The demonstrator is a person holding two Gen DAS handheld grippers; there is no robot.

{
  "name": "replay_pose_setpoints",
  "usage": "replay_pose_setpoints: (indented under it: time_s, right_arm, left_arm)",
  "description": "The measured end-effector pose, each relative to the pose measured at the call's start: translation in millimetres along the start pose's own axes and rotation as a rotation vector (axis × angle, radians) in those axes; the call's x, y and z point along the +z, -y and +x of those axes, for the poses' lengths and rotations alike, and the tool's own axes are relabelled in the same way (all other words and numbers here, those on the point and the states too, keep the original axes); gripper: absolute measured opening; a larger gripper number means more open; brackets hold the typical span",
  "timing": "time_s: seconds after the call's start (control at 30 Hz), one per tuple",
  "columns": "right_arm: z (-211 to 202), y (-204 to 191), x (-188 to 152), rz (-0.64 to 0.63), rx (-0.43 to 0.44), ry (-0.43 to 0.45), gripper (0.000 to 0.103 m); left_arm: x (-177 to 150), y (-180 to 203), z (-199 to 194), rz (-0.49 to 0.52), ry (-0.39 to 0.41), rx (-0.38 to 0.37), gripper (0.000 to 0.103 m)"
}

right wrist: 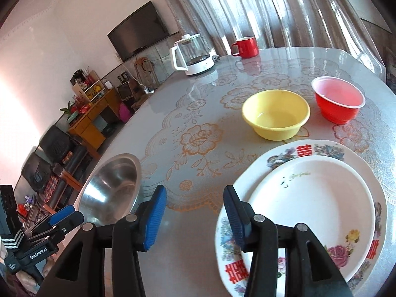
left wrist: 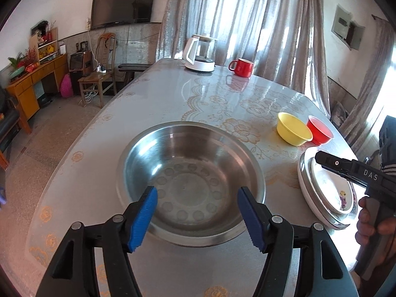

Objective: Organize plates and bowls
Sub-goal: 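Carry the steel basin with the left gripper, set it down, open, then grasp the yellow bowl rim with the right gripper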

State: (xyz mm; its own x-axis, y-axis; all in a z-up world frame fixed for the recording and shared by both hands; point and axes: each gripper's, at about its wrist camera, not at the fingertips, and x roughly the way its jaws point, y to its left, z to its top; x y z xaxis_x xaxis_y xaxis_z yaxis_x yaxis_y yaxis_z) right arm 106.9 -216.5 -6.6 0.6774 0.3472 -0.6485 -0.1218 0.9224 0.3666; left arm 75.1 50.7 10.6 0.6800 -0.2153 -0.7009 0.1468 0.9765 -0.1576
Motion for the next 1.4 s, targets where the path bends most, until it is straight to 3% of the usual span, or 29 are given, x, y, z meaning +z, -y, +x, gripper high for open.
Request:
replay_pose_setpoints:
  time_s: [0.67,0.97,1.4]
  right_arm:
    - [-17.7,61.7,4.9,0.146,-0.073,0.033,0.054]
    - [-16.1,84.3,19.2,0.195,-0.104,0.046,0.054]
    - [8.0,114.6,58.7,0.223,-0.136,0.04,0.054]
  left_arm:
    - [23.1,61.3,36.1,0.105,-0.05,-0.092,0.084]
    - [43.4,90.5,55.7,0.144,-0.048,-0.139,0.097]
    - [84.3,119.1,118.7,0.0,-0.188,-0.239,0.102]
